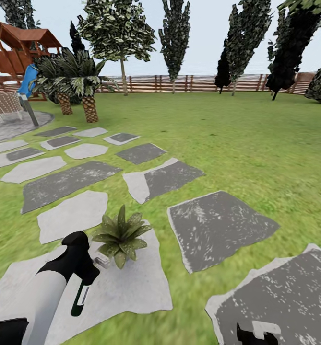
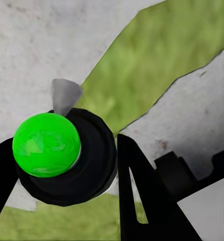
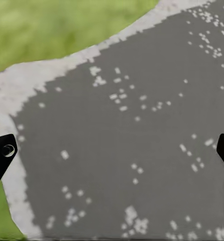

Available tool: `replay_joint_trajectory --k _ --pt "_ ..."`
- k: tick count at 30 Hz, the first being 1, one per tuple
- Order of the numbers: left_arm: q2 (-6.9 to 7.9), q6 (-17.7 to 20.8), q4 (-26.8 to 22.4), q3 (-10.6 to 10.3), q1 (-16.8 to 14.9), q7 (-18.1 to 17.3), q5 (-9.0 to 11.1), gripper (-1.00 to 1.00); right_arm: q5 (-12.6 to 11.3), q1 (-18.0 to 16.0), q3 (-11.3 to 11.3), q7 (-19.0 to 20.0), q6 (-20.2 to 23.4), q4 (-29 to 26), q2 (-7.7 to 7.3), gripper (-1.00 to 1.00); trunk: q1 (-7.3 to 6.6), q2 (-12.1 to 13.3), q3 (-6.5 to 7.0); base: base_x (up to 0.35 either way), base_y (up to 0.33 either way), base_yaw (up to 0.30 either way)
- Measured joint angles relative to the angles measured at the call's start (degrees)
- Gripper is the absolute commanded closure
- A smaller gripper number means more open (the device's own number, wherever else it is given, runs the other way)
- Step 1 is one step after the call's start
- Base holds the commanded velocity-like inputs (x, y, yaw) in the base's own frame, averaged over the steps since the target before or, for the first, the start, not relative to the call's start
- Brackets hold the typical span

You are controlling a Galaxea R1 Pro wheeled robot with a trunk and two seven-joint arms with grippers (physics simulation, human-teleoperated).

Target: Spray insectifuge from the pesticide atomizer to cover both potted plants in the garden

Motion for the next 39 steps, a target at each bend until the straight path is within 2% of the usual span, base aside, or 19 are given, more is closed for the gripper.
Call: replay_joint_trajectory --k 8,10,12,14,15,17,18,21,24,26,29,30,32,34,37,38,39 --pt "0.54 -0.15 -0.07 0.54 0.05 -0.14 0.18 1.00 0.19 0.01 0.43 0.23 0.08 -0.23 -0.03 -1.00 0.00 0.00 0.00 -0.274 -0.176 0.035" --pt "0.74 -0.24 0.00 1.00 0.14 -0.15 0.19 1.00 1.06 0.01 3.28 0.34 0.17 -0.40 -0.11 -1.00 0.00 0.00 0.00 -0.278 -0.172 0.001" --pt "0.91 -1.31 -0.26 1.19 1.31 -0.08 1.25 1.00 2.86 0.00 7.92 0.34 0.22 -1.58 -0.29 -1.00 0.00 0.00 0.00 -0.278 -0.164 0.000" --pt "1.02 -6.82 -0.47 1.28 2.50 0.17 4.87 1.00 4.64 -0.04 11.53 1.46 0.30 -6.14 -0.41 -1.00 0.00 0.00 0.00 -0.199 -0.072 0.000" --pt "1.08 -8.91 -0.45 1.46 2.78 0.23 6.26 1.00 5.38 -0.04 12.41 2.96 0.32 -8.04 -0.42 -1.00 -0.01 0.00 0.00 -0.083 -0.029 0.000" --pt "1.42 -13.88 -0.36 2.45 3.28 0.38 9.58 1.00 8.50 -0.07 13.71 10.11 0.47 -13.24 -0.58 -1.00 -0.02 0.00 0.00 -0.032 -0.011 0.000" --pt "1.53 -16.79 -0.29 2.90 3.42 0.40 10.63 1.00 10.21 -0.09 13.92 14.32 0.53 -15.48 -0.94 -1.00 -0.03 0.00 0.00 -0.011 -0.004 0.000" --pt "1.45 -27.90 -0.04 3.57 3.63 1.66 12.53 1.00 13.05 -0.10 14.09 25.87 0.69 -20.69 -2.45 -1.00 -0.03 0.00 0.00 -0.004 -0.002 0.000" --pt "1.21 -34.69 0.02 4.58 3.67 3.03 14.95 1.00 13.59 -0.10 14.09 36.96 2.22 -25.24 -3.73 -1.00 -0.03 0.00 0.00 0.000 0.000 0.000" --pt "0.40 -38.67 0.14 4.67 3.73 3.36 16.01 1.00 13.50 -0.17 13.97 46.23 4.30 -29.75 -5.00 -1.00 -0.03 0.00 0.00 0.000 0.000 0.000" --pt "-1.74 -41.21 0.19 4.44 3.76 3.36 15.87 1.00 13.38 -0.26 13.91 54.75 8.38 -35.18 -5.46 -1.00 -0.03 0.00 0.00 0.000 0.000 0.000" --pt "-2.04 -41.42 0.19 4.06 3.73 3.25 15.85 1.00 13.35 -0.26 13.91 56.32 9.22 -36.22 -5.49 -1.00 -0.03 0.00 0.00 0.000 0.000 0.000" --pt "-2.52 -42.11 0.20 0.69 3.68 2.88 15.88 1.00 13.26 -0.27 13.93 60.55 10.45 -38.97 -5.45 -1.00 -0.03 0.00 0.00 0.000 0.000 0.000" --pt "-2.54 -42.60 0.20 -1.82 3.67 2.71 16.12 1.00 13.26 -0.27 14.00 62.92 10.64 -40.04 -5.38 -1.00 -0.03 0.00 0.00 0.000 0.000 0.000" --pt "-2.55 -42.88 0.27 -3.20 3.73 2.63 16.20 1.00 13.25 -0.28 14.05 64.84 10.78 -41.42 -5.08 -1.00 -0.03 0.00 0.00 0.000 0.000 0.000" --pt "-2.58 -42.96 0.37 -3.36 3.76 2.62 16.22 1.00 13.25 -0.26 14.05 65.50 10.79 -41.70 -4.99 1.00 -0.03 0.00 0.00 0.000 0.000 0.000" --pt "-2.63 -43.17 0.63 -3.48 3.81 2.62 16.21 1.00 13.26 -0.27 14.07 65.94 10.78 -41.83 -4.94 1.00 -0.03 0.00 0.00 0.000 0.000 0.000"
